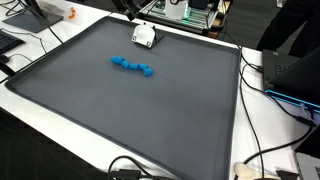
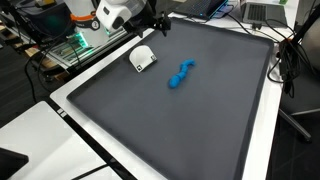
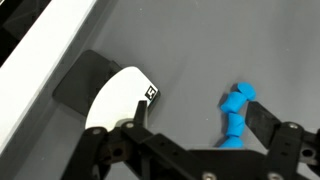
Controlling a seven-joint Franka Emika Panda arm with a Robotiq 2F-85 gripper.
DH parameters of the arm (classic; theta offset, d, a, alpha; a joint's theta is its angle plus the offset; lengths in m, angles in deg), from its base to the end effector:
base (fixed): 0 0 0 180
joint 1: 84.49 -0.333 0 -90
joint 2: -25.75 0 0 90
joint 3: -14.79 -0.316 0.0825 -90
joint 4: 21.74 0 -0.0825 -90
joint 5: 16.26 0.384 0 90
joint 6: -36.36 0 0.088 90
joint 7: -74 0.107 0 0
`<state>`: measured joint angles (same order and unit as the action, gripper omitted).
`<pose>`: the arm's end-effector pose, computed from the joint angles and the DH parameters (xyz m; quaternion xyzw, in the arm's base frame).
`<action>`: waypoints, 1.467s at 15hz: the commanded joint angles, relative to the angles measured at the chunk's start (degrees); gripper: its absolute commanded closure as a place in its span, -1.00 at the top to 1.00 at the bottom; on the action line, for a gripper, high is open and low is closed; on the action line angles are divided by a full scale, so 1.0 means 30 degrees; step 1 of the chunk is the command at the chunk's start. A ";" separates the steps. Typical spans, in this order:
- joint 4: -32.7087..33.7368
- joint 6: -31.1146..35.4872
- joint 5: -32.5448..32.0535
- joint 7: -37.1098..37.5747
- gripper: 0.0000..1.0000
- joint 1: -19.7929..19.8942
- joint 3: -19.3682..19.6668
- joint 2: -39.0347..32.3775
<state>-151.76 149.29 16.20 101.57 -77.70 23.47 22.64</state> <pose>0.4802 -0.0971 0.3183 -0.8243 0.4893 0.1908 0.2115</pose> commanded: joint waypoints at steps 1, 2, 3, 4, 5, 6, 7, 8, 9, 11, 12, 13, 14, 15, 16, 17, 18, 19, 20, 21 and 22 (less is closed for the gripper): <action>0.1228 0.0271 -0.2700 0.0392 1.00 -0.0485 -0.0596 0.0219; 0.1679 0.0156 -0.3180 0.0106 1.00 -0.0596 -0.0767 0.0174; 0.2137 0.0033 -0.3676 -0.0153 1.00 -0.0732 -0.0939 0.0113; 0.2489 -0.0003 -0.4116 -0.0379 1.00 -0.0845 -0.1089 0.0080; 0.2882 -0.0398 -0.4575 -0.0847 1.00 -0.0927 -0.1237 0.0013; 0.3189 -0.0561 -0.4746 -0.1464 1.00 -0.1028 -0.1383 0.0019; 0.3474 -0.0692 -0.5034 -0.2201 1.00 -0.1122 -0.1520 -0.0004; 0.3724 -0.0827 -0.5305 -0.2839 1.00 -0.1208 -0.1640 -0.0044; 0.3952 -0.0915 -0.5649 -0.3461 1.00 -0.1290 -0.1757 -0.0072; 0.4364 -0.1248 -0.6477 -0.4641 1.00 -0.1454 -0.1967 -0.0157; 0.4535 -0.1501 -0.6991 -0.5146 1.00 -0.1537 -0.2058 -0.0188; 0.4647 -0.1587 -0.7564 -0.5600 1.00 -0.1644 -0.2158 -0.0194; 0.4747 -0.1562 -0.7984 -0.6184 1.00 -0.1731 -0.2246 -0.0196; 0.4770 -0.1346 -0.8248 -0.6818 1.00 -0.1799 -0.2355 -0.0175; 0.4799 -0.1284 -0.8502 -0.7372 1.00 -0.1852 -0.2446 -0.0184; 0.4832 -0.1185 -0.8536 -0.7887 1.00 -0.1901 -0.2533 -0.0181; 0.4859 -0.1087 -0.8592 -0.8393 1.00 -0.1957 -0.2608 -0.0178; 0.4889 -0.1011 -0.8576 -0.8828 1.00 -0.2005 -0.2675 -0.0185; 0.4929 -0.0980 -0.8560 -0.9212 1.00 -0.2040 -0.2723 -0.0196; 0.4955 -0.0914 -0.8513 -0.9598 1.00 -0.2079 -0.2773 -0.0205; 0.4987 -0.0896 -0.8437 -1.0003 1.00 -0.2105 -0.2823 -0.0225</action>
<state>-137.19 146.20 -8.19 74.87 -83.74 15.38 22.42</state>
